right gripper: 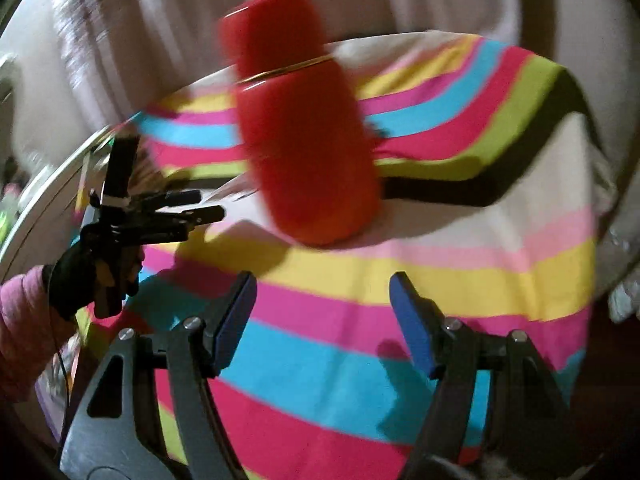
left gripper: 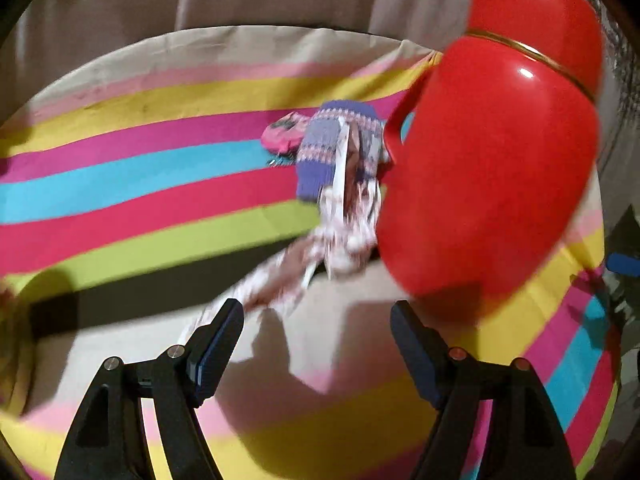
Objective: Organize soft objects
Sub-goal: 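Grasp the white-and-red printed scarf with the left tool, then grasp the purple knit mitten with the right tool while the left tool holds the scarf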
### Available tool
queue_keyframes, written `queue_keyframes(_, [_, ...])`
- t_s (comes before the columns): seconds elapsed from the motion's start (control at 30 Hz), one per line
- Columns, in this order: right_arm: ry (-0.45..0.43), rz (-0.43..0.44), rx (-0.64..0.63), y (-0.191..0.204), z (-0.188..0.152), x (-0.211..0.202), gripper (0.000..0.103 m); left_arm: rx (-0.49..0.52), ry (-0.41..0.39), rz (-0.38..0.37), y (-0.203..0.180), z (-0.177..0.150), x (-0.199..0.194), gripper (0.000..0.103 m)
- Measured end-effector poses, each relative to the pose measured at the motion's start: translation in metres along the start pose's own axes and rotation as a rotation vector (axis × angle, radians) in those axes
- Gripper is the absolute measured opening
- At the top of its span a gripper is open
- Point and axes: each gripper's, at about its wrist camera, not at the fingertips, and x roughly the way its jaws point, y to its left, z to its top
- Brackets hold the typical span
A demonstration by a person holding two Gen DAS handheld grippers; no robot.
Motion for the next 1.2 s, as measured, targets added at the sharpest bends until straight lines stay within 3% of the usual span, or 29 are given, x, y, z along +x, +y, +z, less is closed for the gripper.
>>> queue_keyframes(0.2, [-0.009, -0.076, 0.039, -0.038, 0.031, 0.003, 0.072, 0.161, 0.047, -0.028, 0.000, 0.022, 0.042, 0.072])
queue_keyframes(0.4, [-0.014, -0.143, 0.022, -0.051, 0.066, 0.009, 0.072, 0.261, 0.094, -0.118, 0.000, 0.043, 0.070, 0.067])
queue_keyframes(0.47, [-0.019, -0.160, -0.001, -0.052, 0.084, 0.015, 0.072, 0.266, 0.092, -0.130, 0.001, 0.047, 0.073, 0.061])
queue_keyframes(0.5, [-0.020, -0.168, -0.014, -0.052, 0.096, 0.021, 0.072, 0.269, 0.089, -0.136, 0.001, 0.049, 0.073, 0.051])
queue_keyframes(0.53, [-0.021, -0.174, -0.022, -0.054, 0.102, 0.026, 0.072, 0.273, 0.083, -0.138, 0.001, 0.049, 0.072, 0.030])
queue_keyframes(0.57, [-0.021, -0.182, -0.039, -0.054, 0.115, 0.033, 0.072, 0.267, 0.079, -0.134, 0.003, 0.048, 0.071, 0.020])
queue_keyframes(0.7, [-0.001, -0.179, -0.096, -0.057, 0.158, 0.062, 0.072, 0.175, 0.065, -0.052, 0.020, 0.038, 0.057, 0.018])
queue_keyframes(0.8, [0.031, -0.118, -0.131, -0.057, 0.201, 0.096, 0.072, 0.068, 0.057, 0.029, 0.036, 0.015, 0.033, 0.018])
queue_keyframes(0.9, [0.119, 0.019, -0.107, -0.060, 0.231, 0.136, 0.072, -0.044, 0.045, 0.019, 0.051, 0.000, 0.015, 0.018])
queue_keyframes(0.97, [0.247, 0.118, -0.101, -0.059, 0.248, 0.179, 0.072, -0.085, 0.037, -0.009, 0.059, -0.006, 0.009, 0.018])
queue_keyframes(1.07, [0.406, 0.189, -0.136, -0.047, 0.253, 0.229, 0.072, -0.099, 0.037, -0.003, 0.061, -0.002, 0.014, 0.019])
queue_keyframes(1.2, [0.489, 0.275, -0.199, -0.025, 0.252, 0.266, 0.072, -0.112, 0.035, -0.004, 0.057, 0.000, 0.018, 0.019])
